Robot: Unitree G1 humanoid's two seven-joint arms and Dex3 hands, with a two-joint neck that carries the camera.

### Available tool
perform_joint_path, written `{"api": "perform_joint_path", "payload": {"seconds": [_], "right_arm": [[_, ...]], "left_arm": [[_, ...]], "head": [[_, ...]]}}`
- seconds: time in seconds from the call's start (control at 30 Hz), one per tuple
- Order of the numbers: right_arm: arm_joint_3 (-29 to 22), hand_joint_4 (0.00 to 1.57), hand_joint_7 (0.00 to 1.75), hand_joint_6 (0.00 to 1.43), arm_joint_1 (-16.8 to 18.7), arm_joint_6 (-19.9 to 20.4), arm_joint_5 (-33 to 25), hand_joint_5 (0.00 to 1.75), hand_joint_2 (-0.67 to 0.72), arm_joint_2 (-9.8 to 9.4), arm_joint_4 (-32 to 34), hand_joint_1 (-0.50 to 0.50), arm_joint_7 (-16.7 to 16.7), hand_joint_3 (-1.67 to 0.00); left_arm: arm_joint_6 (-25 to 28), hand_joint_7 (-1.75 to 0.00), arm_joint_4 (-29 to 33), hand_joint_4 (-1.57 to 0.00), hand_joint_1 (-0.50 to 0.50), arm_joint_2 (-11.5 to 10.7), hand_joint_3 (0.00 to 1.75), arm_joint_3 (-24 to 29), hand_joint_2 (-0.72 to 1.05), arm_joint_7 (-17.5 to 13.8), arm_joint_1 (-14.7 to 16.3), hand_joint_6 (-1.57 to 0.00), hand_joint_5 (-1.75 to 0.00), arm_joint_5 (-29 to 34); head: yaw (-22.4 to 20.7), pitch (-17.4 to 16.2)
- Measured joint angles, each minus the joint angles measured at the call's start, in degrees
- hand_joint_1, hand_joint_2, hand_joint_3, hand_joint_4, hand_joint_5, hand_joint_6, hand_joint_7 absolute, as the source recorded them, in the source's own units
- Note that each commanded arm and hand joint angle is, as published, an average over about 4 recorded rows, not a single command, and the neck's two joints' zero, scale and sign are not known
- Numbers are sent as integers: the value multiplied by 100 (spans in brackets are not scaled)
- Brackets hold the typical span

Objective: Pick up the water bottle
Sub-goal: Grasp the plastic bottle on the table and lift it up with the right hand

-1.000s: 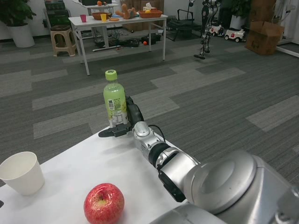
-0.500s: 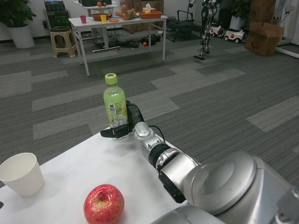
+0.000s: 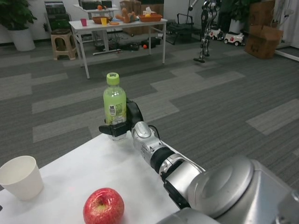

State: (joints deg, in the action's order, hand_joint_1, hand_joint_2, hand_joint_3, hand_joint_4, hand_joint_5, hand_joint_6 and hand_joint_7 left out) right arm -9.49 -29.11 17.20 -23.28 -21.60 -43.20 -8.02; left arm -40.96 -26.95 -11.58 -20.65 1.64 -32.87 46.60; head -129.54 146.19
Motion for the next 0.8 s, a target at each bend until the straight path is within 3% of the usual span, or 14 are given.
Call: {"api": "perform_joint_path", "payload": {"seconds": [0.27, 0.47, 0.57, 0.8], "right_arm": [[11, 86, 161, 66, 386, -93, -229, 126, 22, -7, 762, 38, 85, -119], [13, 83, 161, 63, 800, -549, -393, 128, 22, -9, 1600, 38, 250, -115], [-29, 83, 161, 61, 1041, -998, -419, 136, 22, -5, 2092, 38, 391, -119], [-410, 82, 161, 59, 1548, -2517, -360, 136, 22, -12, 3522, 38, 928, -119]], "left_arm": [[-12, 0, 3, 0, -50, 0, 9, 9, -72, 6, 5, 0, 0, -1], [-21, 0, 9, 0, -50, 2, 9, 31, -72, 6, 20, 0, 0, 1], [-27, 0, 13, 0, -50, 3, 9, 40, -72, 6, 27, 0, 0, 1], [-8, 0, 9, -4, -50, -4, 9, 37, -72, 8, 37, 0, 0, -3]], "head": [[-439, 41], [-827, 89], [-1093, 141], [-1842, 168]]}}
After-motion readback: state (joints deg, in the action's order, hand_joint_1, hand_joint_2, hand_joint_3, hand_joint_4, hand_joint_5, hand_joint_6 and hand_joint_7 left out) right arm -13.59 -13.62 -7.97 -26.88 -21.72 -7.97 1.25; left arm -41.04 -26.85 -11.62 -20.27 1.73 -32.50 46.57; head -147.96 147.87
